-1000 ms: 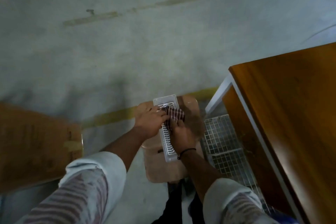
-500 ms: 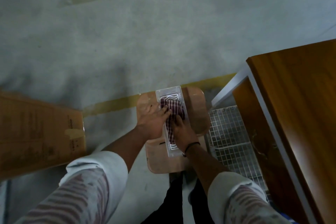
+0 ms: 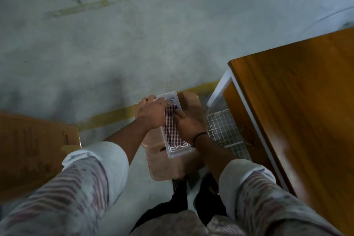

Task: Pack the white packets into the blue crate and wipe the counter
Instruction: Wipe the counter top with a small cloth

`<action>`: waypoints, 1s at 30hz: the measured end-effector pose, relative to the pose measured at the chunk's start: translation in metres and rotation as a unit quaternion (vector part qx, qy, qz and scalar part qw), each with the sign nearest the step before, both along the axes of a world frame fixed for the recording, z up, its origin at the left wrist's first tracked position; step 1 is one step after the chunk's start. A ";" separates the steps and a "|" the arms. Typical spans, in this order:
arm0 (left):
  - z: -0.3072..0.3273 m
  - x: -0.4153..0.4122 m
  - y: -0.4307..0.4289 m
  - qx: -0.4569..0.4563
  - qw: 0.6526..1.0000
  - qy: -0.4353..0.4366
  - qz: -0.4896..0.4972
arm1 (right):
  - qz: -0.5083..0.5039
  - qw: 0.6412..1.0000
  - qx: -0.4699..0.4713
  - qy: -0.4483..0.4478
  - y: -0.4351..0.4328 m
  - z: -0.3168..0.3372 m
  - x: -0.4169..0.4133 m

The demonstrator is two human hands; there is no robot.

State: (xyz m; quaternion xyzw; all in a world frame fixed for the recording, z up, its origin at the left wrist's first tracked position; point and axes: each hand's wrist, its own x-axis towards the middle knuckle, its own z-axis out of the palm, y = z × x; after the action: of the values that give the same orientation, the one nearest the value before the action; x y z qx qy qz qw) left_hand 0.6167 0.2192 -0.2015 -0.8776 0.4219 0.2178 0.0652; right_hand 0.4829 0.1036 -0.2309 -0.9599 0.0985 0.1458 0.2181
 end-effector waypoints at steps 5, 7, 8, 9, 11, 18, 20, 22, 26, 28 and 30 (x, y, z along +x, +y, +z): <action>0.067 0.014 -0.032 -0.119 0.992 -0.038 0.022 | -0.054 0.991 -0.082 -0.089 -0.031 0.078 -0.017; 0.100 0.013 -0.053 -0.209 0.976 -0.038 0.053 | -0.111 0.979 -0.115 -0.123 -0.046 0.111 -0.031; 0.117 0.010 -0.064 -0.252 0.965 -0.042 0.056 | -0.137 0.970 -0.137 -0.150 -0.054 0.127 -0.039; 0.132 0.006 -0.075 -0.287 0.956 -0.048 0.049 | -0.160 0.959 -0.155 -0.177 -0.061 0.141 -0.048; 0.161 -0.010 -0.095 -0.332 0.941 -0.055 0.020 | -0.203 0.942 -0.171 -0.205 -0.077 0.166 -0.066; 0.215 -0.114 -0.156 -0.398 0.910 -0.031 -0.112 | -0.387 0.887 -0.177 -0.180 -0.104 0.217 -0.172; 0.218 -0.158 -0.170 -0.387 0.908 -0.023 -0.155 | -0.423 0.873 -0.174 -0.169 -0.102 0.224 -0.221; 0.221 -0.211 -0.183 -0.372 0.907 -0.019 -0.199 | -0.459 0.854 -0.183 -0.161 -0.093 0.229 -0.280; 0.220 -0.334 -0.189 -0.356 0.897 0.037 -0.260 | -0.532 0.809 -0.216 -0.128 -0.055 0.231 -0.413; 0.220 -0.401 -0.184 -0.349 0.886 0.060 -0.300 | -0.570 0.782 -0.223 -0.114 -0.032 0.232 -0.480; 0.219 -0.474 -0.174 -0.344 0.868 0.079 -0.350 | -0.613 0.748 -0.233 -0.101 -0.005 0.234 -0.546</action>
State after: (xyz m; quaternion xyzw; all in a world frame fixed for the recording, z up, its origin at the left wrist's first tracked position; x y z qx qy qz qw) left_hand 0.1429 0.0448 0.0180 -0.6195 0.7531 0.0904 -0.2023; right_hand -0.0633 0.0988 0.0028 -0.7234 0.6740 -0.1447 0.0391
